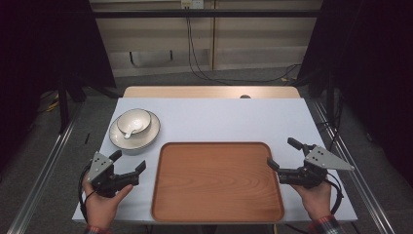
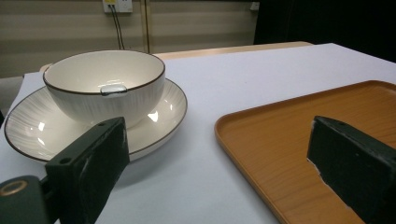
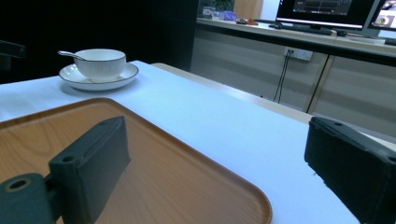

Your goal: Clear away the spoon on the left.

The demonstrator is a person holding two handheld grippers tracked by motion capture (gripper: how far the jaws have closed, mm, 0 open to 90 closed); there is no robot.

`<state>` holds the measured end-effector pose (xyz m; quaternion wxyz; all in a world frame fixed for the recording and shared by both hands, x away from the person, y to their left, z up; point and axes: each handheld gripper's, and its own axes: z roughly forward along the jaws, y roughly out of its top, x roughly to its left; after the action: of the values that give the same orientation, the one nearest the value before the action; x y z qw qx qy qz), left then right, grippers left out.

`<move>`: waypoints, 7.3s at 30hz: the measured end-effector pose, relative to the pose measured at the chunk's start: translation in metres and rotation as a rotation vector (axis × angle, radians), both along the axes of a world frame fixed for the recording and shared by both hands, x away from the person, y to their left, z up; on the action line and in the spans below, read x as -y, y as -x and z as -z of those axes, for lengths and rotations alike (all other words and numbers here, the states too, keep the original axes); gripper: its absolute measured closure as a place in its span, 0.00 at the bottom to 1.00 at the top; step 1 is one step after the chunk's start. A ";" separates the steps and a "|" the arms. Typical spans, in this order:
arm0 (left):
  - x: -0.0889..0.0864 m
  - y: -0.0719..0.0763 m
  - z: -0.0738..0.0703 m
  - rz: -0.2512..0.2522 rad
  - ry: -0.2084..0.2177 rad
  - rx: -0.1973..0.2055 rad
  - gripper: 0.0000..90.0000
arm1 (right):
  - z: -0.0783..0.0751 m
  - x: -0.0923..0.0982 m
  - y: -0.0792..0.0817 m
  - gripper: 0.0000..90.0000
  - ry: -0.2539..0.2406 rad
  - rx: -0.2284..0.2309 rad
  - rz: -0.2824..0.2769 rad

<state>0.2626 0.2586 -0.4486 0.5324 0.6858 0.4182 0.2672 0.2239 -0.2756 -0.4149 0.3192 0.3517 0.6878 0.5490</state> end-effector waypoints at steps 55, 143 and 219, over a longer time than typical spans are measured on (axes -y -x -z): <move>-0.005 -0.053 -0.001 -0.109 0.007 -0.054 0.10 | 0.016 -0.011 -0.015 0.00 -0.024 -0.099 0.084; -0.009 -0.111 -0.029 -0.187 0.087 -0.062 0.95 | 0.014 -0.012 -0.017 0.02 -0.012 -0.118 0.002; 0.034 -0.082 -0.100 0.215 0.143 -0.135 0.95 | 0.015 -0.012 -0.018 0.02 -0.030 -0.137 -0.006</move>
<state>0.3449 0.2248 -0.3491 0.5761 0.7034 0.3951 0.1315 0.2420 -0.2639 -0.4297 0.2646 0.3909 0.7008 0.5349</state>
